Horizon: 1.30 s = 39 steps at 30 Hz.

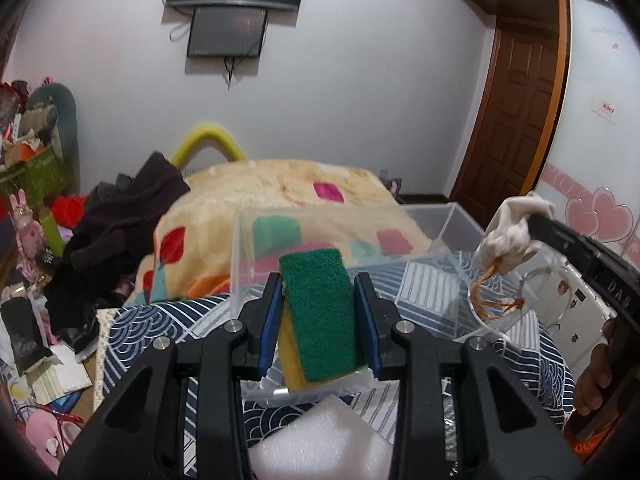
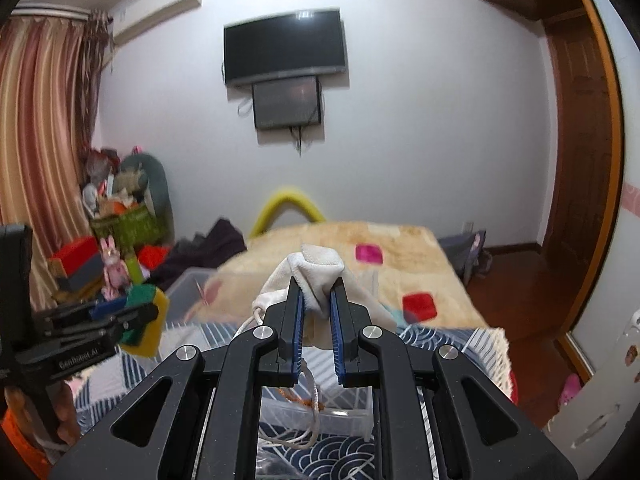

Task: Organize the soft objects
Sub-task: 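Drop the sponge into the clear box with the left gripper while the right drops the pouch in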

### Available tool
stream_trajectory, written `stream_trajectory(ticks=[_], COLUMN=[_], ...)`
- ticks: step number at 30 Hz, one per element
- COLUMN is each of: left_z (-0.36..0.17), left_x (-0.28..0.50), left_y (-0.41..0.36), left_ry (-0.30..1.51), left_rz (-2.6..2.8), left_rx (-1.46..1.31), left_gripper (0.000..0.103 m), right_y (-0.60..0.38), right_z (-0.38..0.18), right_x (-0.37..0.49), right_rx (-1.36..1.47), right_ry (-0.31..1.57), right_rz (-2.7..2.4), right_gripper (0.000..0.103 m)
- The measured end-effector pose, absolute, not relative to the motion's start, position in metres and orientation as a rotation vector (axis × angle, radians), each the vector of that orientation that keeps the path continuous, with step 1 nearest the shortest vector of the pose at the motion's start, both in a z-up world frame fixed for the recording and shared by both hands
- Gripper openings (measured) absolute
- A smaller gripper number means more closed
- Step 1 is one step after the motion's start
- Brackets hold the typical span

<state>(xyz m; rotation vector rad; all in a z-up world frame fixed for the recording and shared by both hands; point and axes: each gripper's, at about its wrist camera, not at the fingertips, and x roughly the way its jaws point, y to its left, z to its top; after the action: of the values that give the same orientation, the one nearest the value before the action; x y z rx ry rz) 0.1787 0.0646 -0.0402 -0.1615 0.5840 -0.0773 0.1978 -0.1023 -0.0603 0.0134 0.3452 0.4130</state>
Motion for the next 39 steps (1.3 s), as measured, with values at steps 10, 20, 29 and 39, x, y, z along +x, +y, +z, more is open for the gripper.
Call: stream_trajectory(ticks=[10, 20, 29, 39], left_z=[-0.063, -0.053, -0.026, -0.023], left_x=[0.202, 0.193, 0.159, 0.122], left_y=[0.059, 0.055, 0.048, 0.039], left_ry=[0.682, 0.667, 0.559, 0.535], left_rz=[-0.103, -0.085, -0.07, -0.096], left_rx=[-0.153, -0.11, -0.073, -0.064], left_gripper=[0.036, 0.05, 0.077, 0.099], right_y=[-0.085, -0.088, -0.104, -0.119], right_z=[-0.085, -0.087, -0.061, -0.047], right_x=[0.218, 0.223, 0.2, 0.168], right_rx=[-0.097, -0.109, -0.074, -0.049], right_ry=[0.483, 0.53, 0.423, 0.336], right_rz=[0.438, 0.464, 0.463, 0.458], right_gripper=[0.011, 0.022, 0.066, 0.076])
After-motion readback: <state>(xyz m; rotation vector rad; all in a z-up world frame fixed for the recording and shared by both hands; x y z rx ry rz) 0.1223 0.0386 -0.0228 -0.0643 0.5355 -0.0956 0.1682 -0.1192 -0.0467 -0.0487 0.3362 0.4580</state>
